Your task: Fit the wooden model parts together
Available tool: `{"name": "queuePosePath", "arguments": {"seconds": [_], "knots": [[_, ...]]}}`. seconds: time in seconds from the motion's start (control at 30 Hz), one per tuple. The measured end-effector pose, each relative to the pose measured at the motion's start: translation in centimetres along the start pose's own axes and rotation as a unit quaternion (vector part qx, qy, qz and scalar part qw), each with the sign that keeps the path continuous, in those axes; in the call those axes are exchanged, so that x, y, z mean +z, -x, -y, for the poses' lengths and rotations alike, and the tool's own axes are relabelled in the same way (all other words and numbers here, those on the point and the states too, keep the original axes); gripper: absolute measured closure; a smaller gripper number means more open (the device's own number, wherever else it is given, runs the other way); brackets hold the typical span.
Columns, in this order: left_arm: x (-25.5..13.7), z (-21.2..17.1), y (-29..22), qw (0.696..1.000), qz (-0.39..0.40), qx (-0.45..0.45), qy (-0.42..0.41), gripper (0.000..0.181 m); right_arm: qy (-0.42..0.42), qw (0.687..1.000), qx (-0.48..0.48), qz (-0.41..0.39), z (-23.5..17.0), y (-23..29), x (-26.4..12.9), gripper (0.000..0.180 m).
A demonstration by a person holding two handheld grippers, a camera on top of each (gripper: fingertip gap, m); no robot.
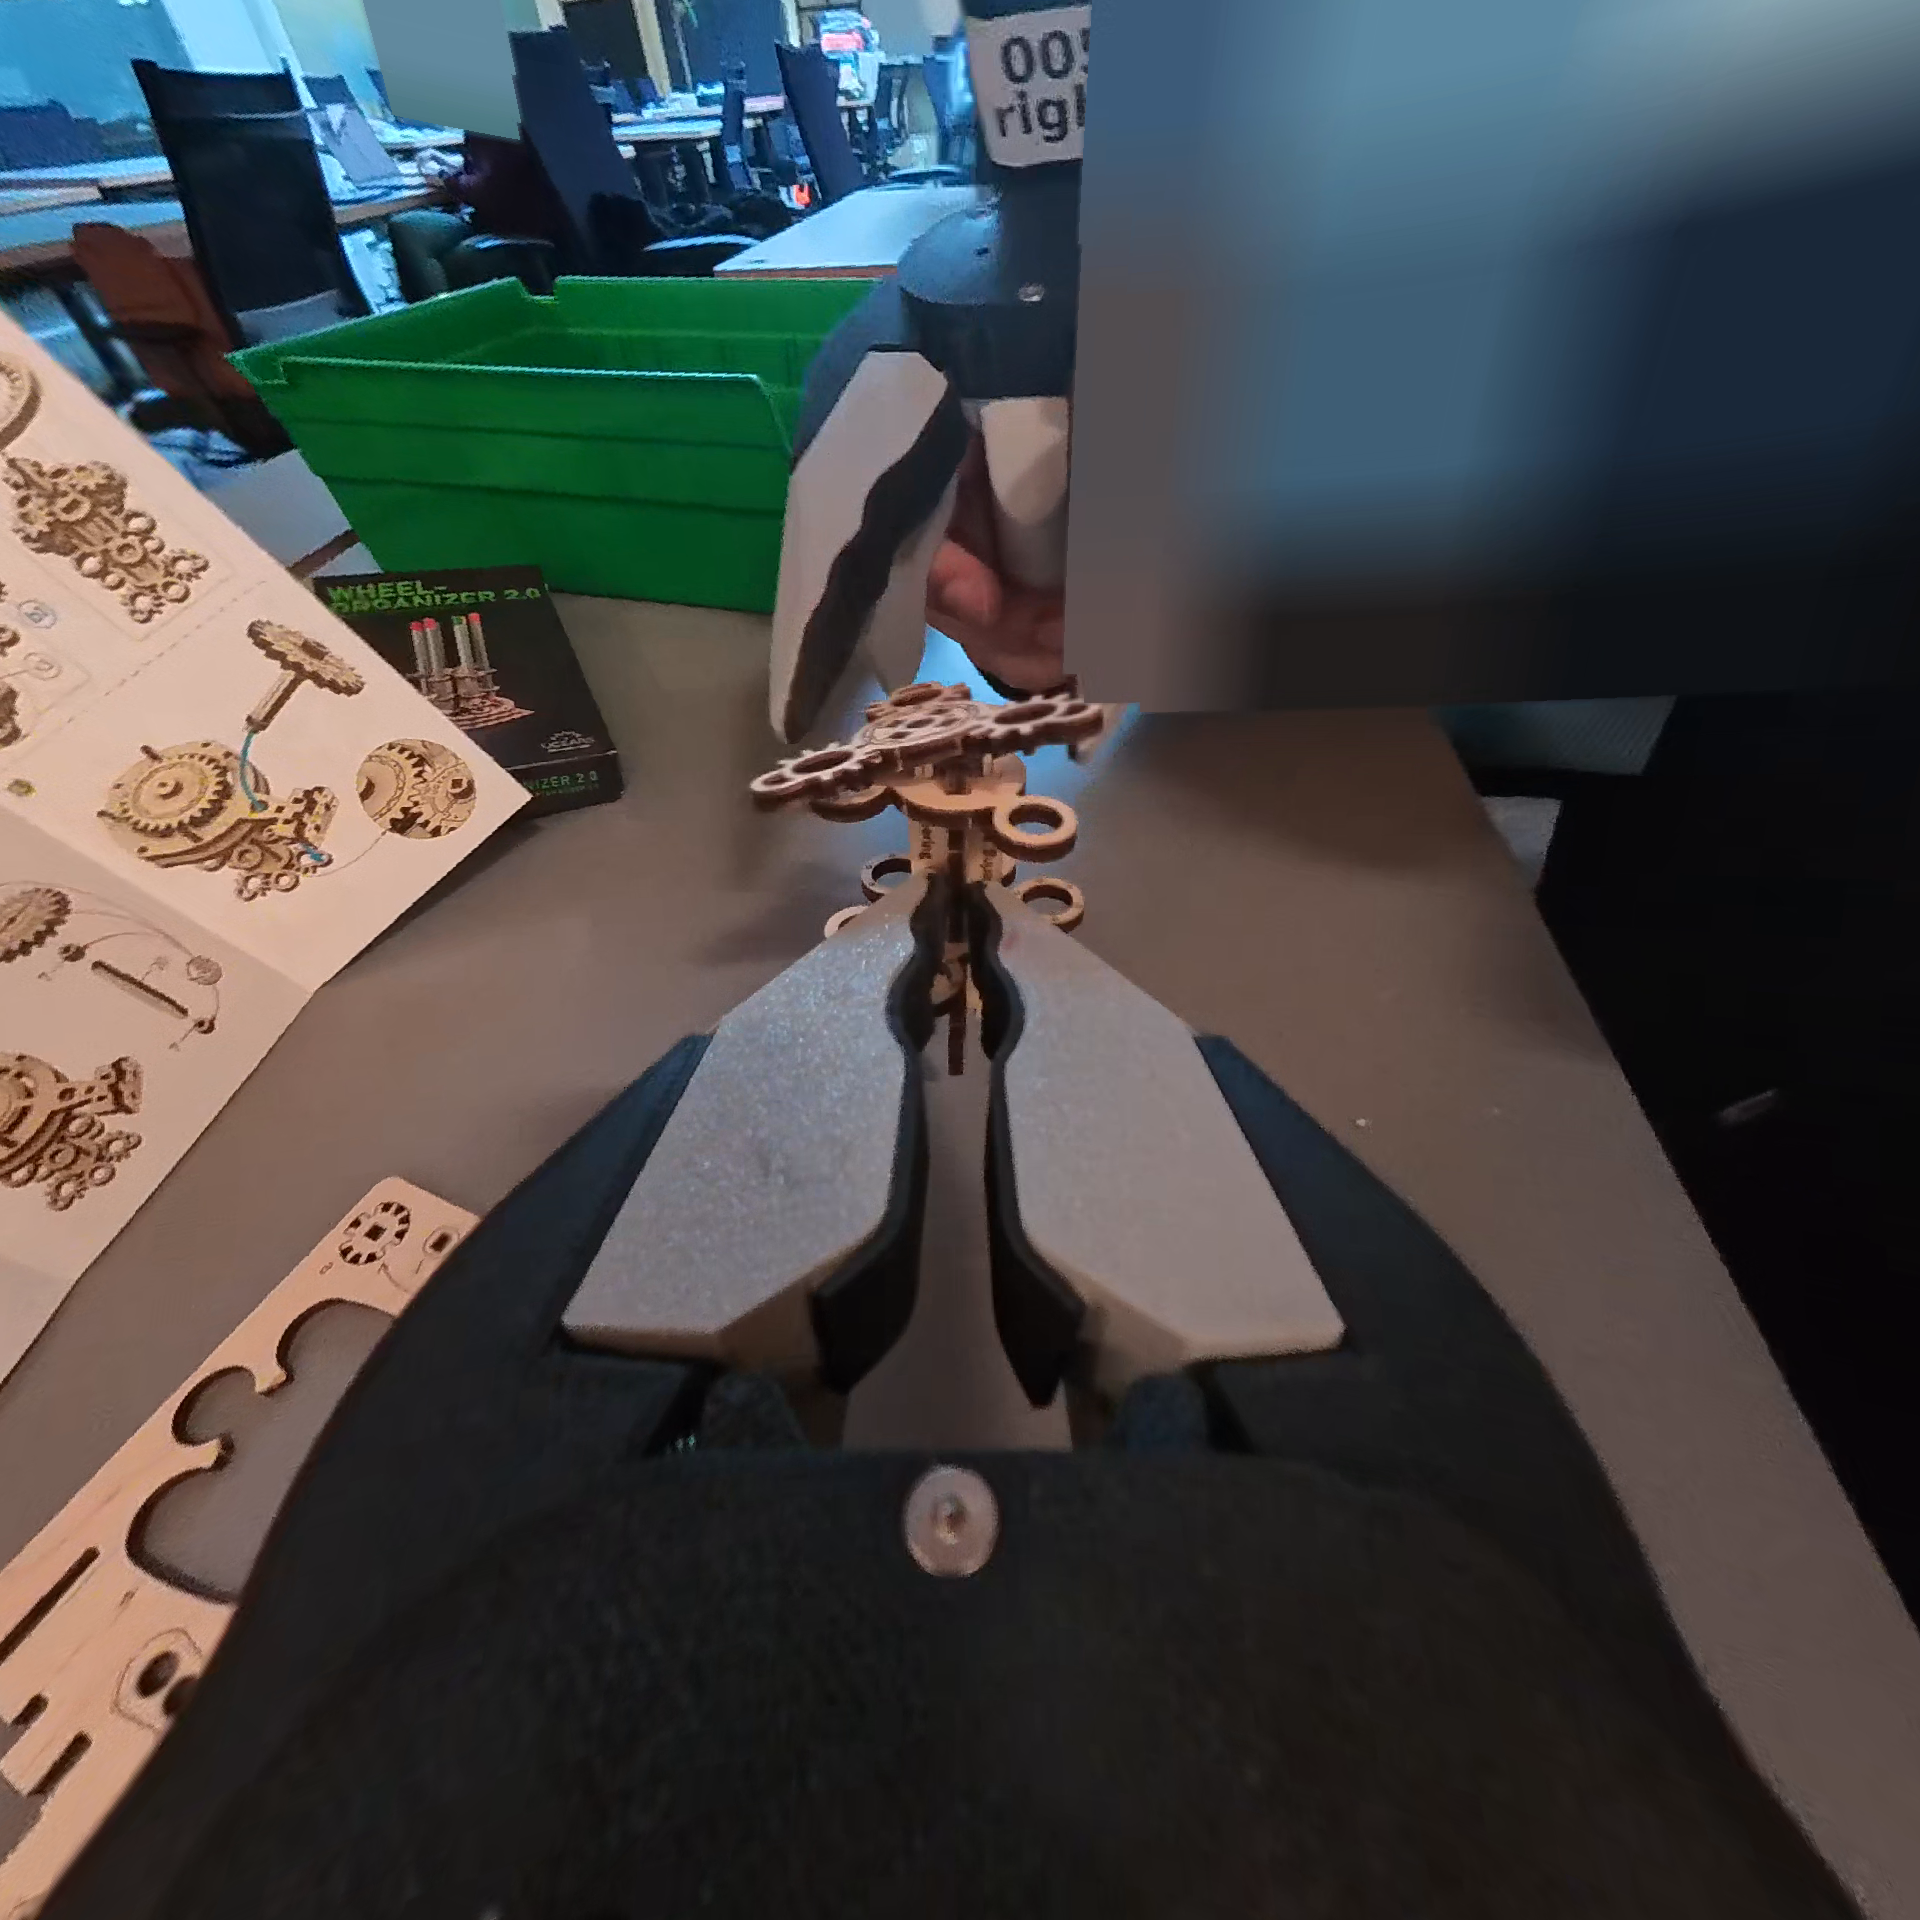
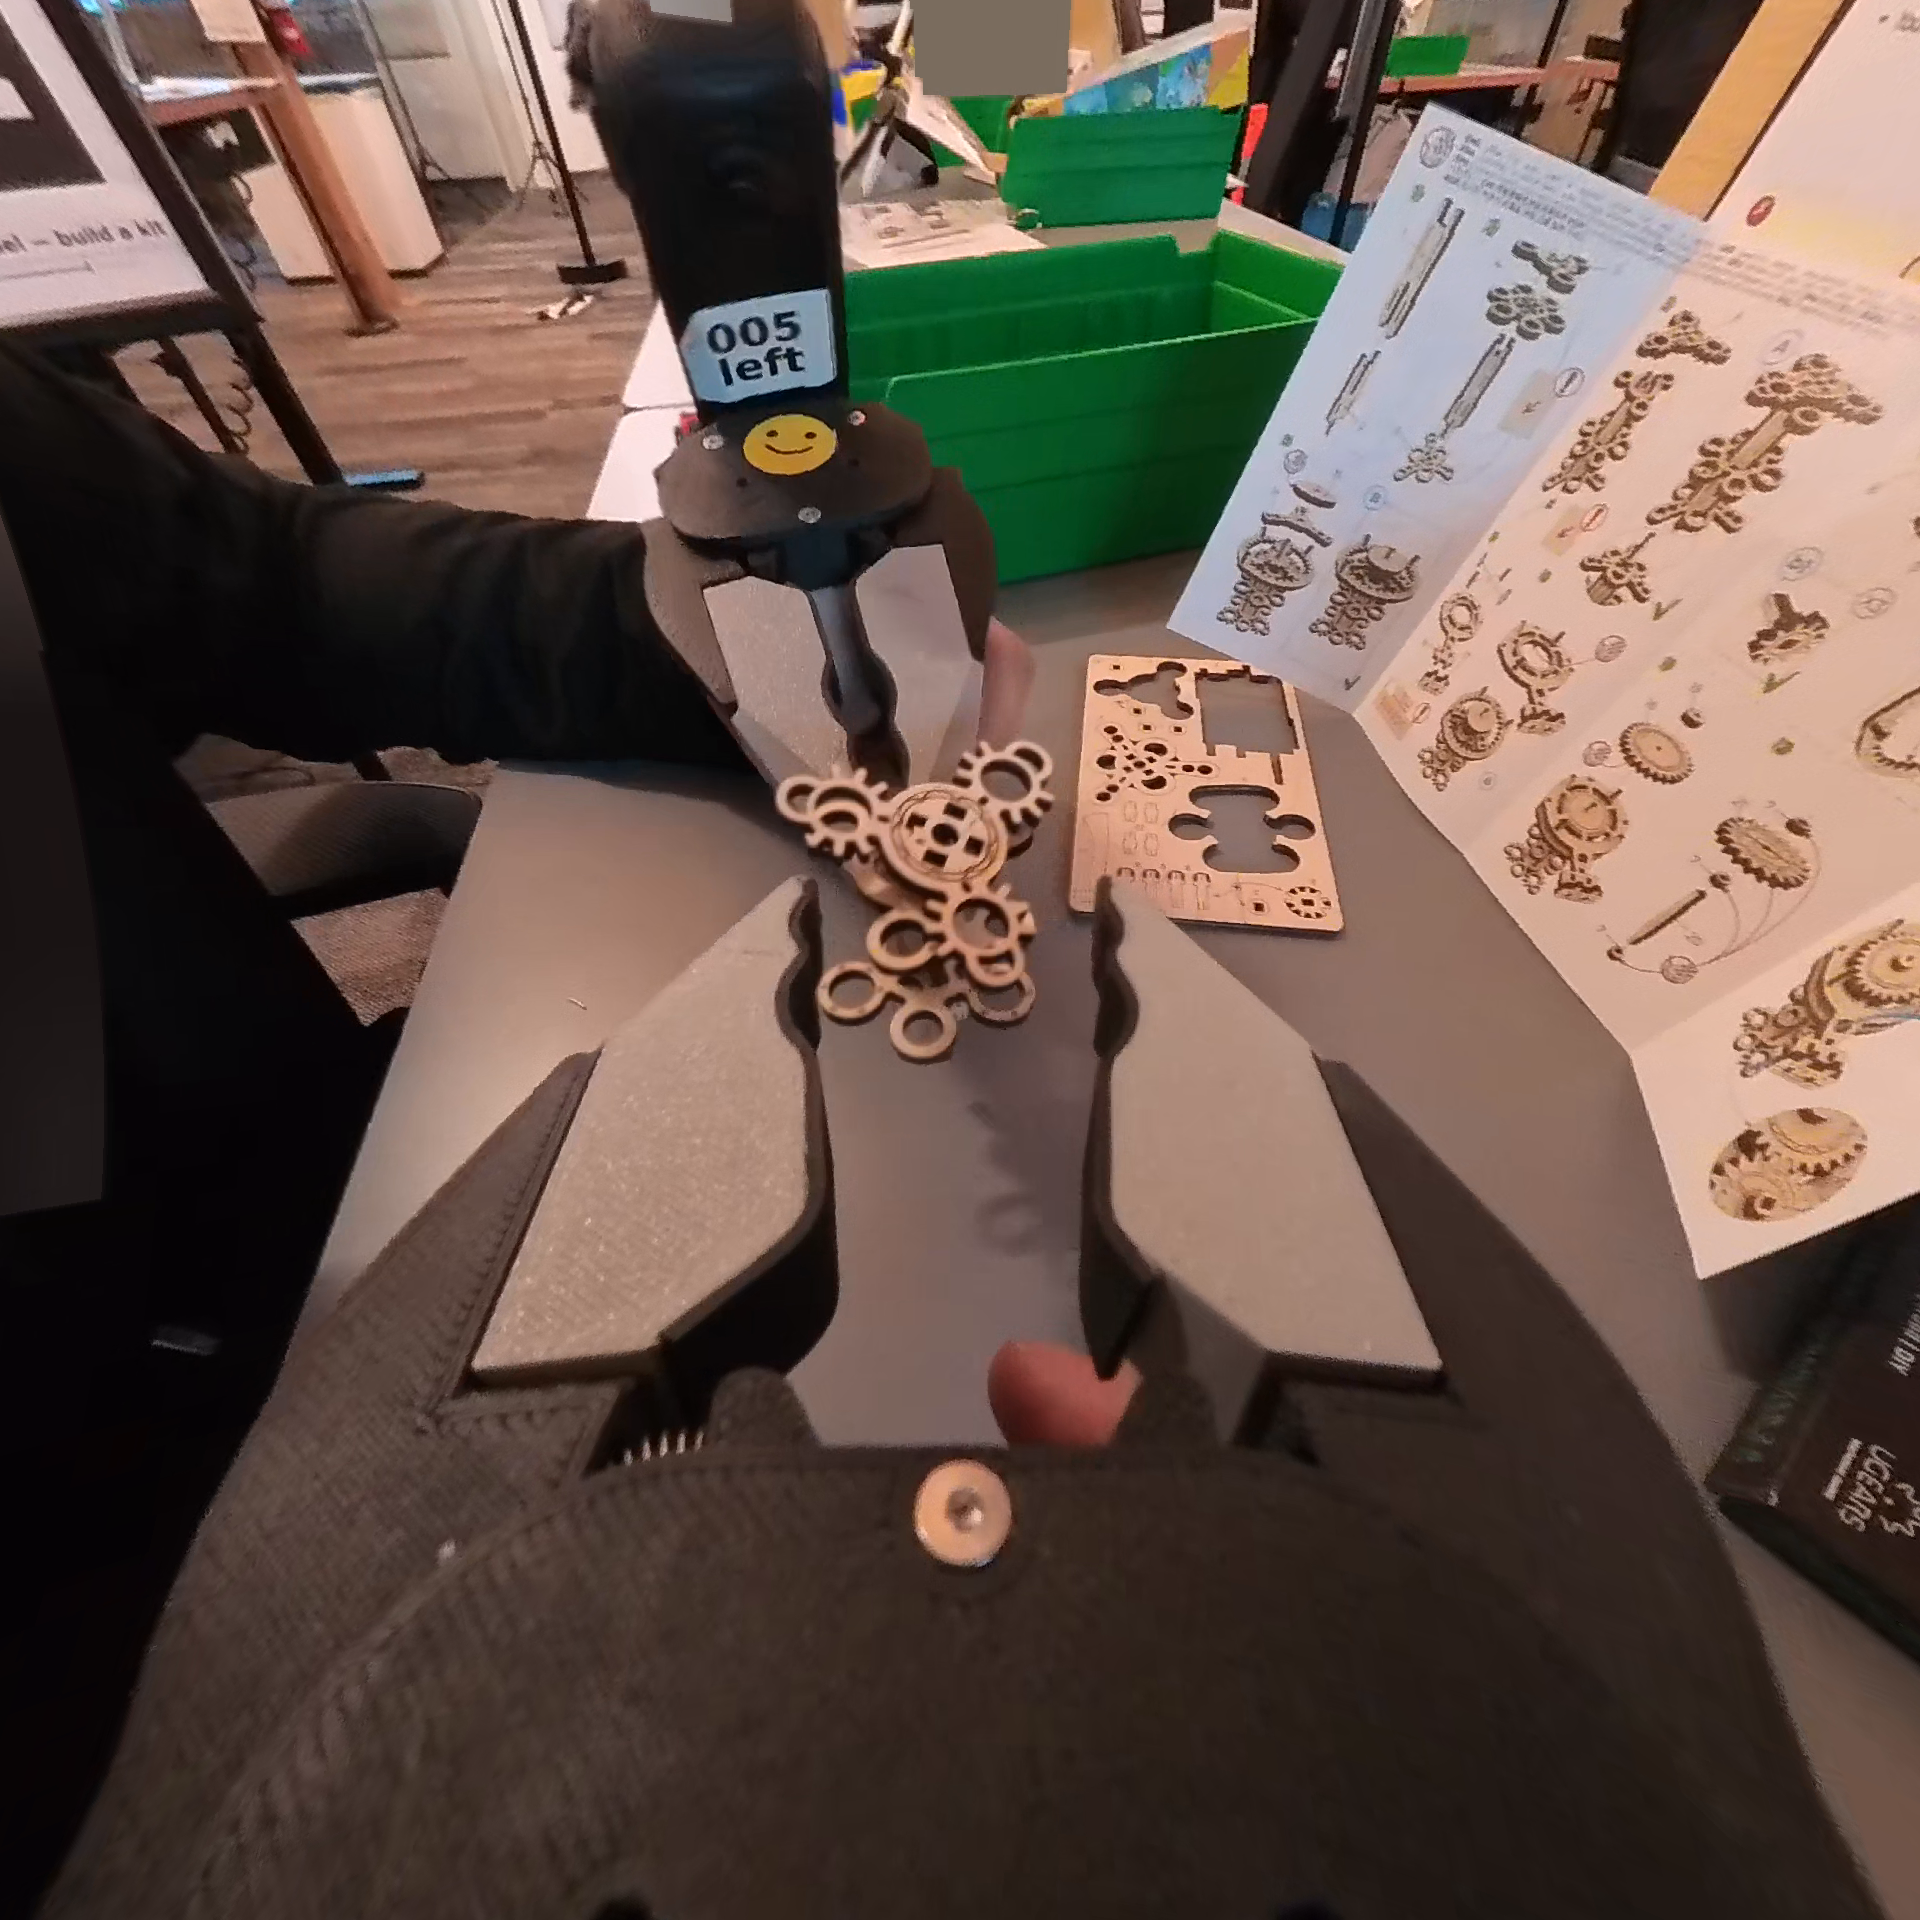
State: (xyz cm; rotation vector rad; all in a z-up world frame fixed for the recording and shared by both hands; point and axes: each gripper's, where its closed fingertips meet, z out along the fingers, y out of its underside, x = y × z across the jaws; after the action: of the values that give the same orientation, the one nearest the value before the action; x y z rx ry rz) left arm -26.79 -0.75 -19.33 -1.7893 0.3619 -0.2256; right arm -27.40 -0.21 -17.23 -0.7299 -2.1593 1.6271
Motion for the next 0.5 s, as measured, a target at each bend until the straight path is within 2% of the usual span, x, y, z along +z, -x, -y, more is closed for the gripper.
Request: {"name": "queuePosePath", "arguments": {"seconds": [0.17, 0.5], "knots": [[0.2, -0.1, -0.6, 1.0, -0.009, 0.02, 0.007, 0.18, 0.004, 1.0, -0.004, 0.025, -0.1, 0.7, -0.2, 0.15], [0.4, -0.5, -1.0, 0.999, -0.019, 0.022, 0.02, 0.18, 0.011, 0.999, -0.033, 0.034, -0.4, 1.1, -0.1, 0.165]]}}
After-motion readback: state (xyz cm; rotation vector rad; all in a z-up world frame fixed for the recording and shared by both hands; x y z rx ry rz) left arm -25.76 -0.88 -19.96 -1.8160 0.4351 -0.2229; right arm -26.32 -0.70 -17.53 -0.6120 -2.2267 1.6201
